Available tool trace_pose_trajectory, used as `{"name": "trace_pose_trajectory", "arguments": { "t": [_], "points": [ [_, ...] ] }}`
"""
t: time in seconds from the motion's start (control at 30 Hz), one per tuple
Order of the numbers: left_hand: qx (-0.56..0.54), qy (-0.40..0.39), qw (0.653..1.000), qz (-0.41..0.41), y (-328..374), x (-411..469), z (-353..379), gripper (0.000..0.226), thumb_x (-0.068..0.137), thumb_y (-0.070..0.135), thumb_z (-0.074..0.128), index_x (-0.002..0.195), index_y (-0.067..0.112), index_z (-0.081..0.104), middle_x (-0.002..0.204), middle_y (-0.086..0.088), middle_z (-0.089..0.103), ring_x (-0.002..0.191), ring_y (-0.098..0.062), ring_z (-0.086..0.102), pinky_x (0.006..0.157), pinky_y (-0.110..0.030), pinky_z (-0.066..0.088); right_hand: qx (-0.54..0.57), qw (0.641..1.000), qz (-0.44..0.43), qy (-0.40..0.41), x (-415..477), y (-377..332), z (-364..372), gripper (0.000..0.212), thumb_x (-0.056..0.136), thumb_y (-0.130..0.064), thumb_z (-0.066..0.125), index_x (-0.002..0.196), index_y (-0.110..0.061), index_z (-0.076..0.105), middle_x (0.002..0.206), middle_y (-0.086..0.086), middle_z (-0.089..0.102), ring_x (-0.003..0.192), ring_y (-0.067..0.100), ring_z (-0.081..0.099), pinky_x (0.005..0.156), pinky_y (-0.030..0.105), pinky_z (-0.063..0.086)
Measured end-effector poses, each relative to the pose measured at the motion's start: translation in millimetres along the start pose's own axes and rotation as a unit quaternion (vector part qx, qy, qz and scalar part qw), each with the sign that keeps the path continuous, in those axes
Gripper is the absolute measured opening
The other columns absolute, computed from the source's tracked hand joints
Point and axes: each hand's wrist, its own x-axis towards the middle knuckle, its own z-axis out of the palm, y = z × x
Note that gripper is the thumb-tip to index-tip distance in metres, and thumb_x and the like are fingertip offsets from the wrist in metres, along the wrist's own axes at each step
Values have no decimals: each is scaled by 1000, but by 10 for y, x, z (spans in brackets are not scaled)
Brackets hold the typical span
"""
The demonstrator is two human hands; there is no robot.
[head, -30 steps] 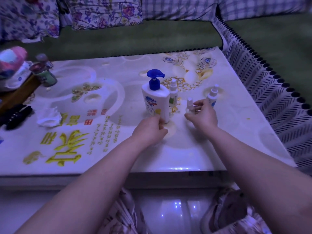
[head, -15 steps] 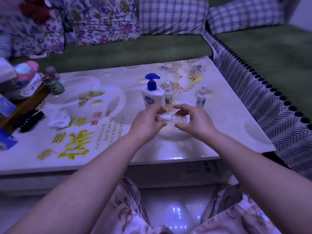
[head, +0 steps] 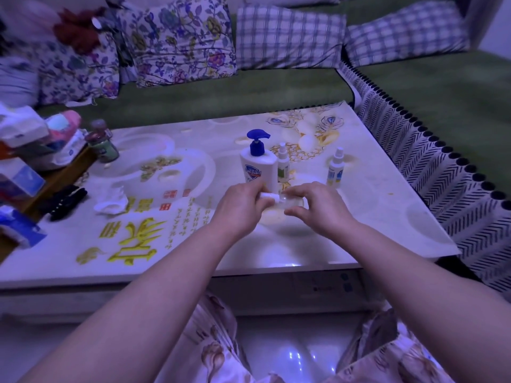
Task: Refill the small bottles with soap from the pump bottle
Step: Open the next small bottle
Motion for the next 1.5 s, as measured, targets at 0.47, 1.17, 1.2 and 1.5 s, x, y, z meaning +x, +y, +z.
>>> {"name": "trace_pose_trajectory", "arguments": {
  "t": [0.47, 1.17, 1.2, 1.5],
  "points": [
    [-22, -55, 997, -58, 73, 32, -5, 20, 93, 36, 49, 90, 17, 54, 87, 0, 63, 86, -22, 56, 72, -37, 44, -64, 997, 7, 40, 17, 14, -29, 40, 87, -35, 69, 126, -34, 63, 128, -9, 64, 121, 18, 49, 94, 34, 31],
    [20, -19, 995, -97, 151, 104, 54, 33, 93, 46, 46, 90, 15, 56, 84, 2, 60, 89, -24, 57, 67, -34, 40, -54, 997, 25, 56, 69, 35, -49, 41, 84, -35, 71, 125, -37, 63, 125, -12, 64, 123, 16, 43, 94, 34, 27],
    [15, -27, 994, -104, 146, 105, 56, 36, 92, 50, 45, 94, 16, 57, 87, 4, 60, 90, -22, 57, 69, -34, 42, -56, 997, 25, 55, 74, 39, -50, 42, 84, -35, 71, 125, -37, 63, 125, -12, 64, 123, 16, 43, 94, 34, 27],
    [11, -31, 994, -106, 107, 117, 45, 29, 91, 47, 49, 96, 19, 57, 88, 4, 58, 92, -22, 56, 66, -32, 39, -58, 996, 40, 46, 117, 87, 1, 41, 86, -36, 70, 126, -38, 62, 126, -12, 64, 125, 16, 42, 94, 34, 27]
  ]
}}
